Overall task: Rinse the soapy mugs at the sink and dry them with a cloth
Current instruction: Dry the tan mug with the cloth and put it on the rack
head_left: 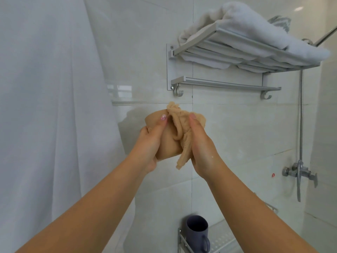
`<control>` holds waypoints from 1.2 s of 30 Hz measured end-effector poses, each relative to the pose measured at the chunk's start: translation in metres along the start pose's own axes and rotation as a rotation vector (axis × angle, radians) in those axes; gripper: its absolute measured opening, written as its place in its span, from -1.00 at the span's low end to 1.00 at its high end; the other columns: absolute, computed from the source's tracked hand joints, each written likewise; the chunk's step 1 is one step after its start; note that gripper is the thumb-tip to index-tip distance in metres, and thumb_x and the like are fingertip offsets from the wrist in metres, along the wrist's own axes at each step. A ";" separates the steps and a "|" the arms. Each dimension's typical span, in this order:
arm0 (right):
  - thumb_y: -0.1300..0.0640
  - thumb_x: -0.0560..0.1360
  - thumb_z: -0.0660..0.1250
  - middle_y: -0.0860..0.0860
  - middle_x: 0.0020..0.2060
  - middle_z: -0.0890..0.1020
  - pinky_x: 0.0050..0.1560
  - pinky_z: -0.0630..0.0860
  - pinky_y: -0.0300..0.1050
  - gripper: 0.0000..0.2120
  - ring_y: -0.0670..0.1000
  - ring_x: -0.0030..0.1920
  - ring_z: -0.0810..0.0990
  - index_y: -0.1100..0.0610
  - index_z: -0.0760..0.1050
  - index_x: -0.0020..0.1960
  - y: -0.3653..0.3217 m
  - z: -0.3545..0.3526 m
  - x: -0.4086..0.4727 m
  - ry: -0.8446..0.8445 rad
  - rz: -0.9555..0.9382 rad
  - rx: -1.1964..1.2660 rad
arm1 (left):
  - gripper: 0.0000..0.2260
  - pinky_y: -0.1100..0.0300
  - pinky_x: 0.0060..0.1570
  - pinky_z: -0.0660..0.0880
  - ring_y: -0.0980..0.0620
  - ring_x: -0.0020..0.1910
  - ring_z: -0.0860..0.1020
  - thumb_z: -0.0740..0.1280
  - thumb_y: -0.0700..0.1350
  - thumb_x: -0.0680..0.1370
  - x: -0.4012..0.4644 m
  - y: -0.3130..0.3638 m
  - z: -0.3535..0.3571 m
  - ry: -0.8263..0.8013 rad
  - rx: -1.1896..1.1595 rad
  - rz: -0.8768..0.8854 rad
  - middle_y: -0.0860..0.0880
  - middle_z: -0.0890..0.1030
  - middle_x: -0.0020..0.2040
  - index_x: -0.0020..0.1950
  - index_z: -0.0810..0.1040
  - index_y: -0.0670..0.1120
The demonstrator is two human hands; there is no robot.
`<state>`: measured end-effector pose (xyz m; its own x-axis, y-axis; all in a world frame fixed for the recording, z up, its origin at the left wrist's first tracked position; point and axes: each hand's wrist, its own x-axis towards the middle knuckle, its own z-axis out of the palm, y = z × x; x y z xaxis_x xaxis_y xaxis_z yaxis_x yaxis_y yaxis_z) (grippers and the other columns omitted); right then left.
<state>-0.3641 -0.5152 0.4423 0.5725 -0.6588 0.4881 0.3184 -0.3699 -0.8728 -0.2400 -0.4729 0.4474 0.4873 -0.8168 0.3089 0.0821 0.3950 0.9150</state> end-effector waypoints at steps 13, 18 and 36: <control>-0.30 0.56 0.05 0.11 0.12 0.66 0.24 0.47 0.09 -0.47 0.07 0.19 0.60 0.02 0.57 0.21 -0.010 -0.018 0.012 0.129 0.031 0.143 | -0.40 -0.15 0.27 0.46 -0.10 0.23 0.57 0.56 0.08 0.33 -0.009 0.011 -0.013 -0.199 -0.170 -0.188 -0.10 0.61 0.24 0.31 0.50 -0.03; -0.17 0.64 -0.02 0.14 0.11 0.66 0.06 0.53 0.02 -0.51 0.10 0.16 0.61 0.09 0.56 0.18 0.001 -0.012 0.013 0.184 0.064 0.335 | -0.75 0.10 -0.10 0.63 0.03 -0.07 0.67 0.39 0.01 0.49 -0.012 0.003 0.006 -0.129 -0.169 -0.034 -0.04 0.71 -0.03 0.12 0.60 -0.06; -0.08 0.62 0.04 -0.37 0.06 0.42 0.25 0.32 -0.25 -0.64 -0.43 0.12 0.37 -0.01 0.34 0.36 0.014 0.037 -0.007 0.265 -0.344 -0.308 | -0.17 0.07 -0.11 0.62 -0.01 -0.03 0.68 0.53 0.24 0.12 -0.003 0.000 0.000 0.161 0.147 0.253 -0.10 0.68 0.03 0.25 0.52 -0.19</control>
<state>-0.3355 -0.4915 0.4269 0.2512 -0.5935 0.7646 0.1947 -0.7428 -0.6406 -0.2417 -0.4703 0.4469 0.6085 -0.6185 0.4971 -0.1801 0.5025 0.8456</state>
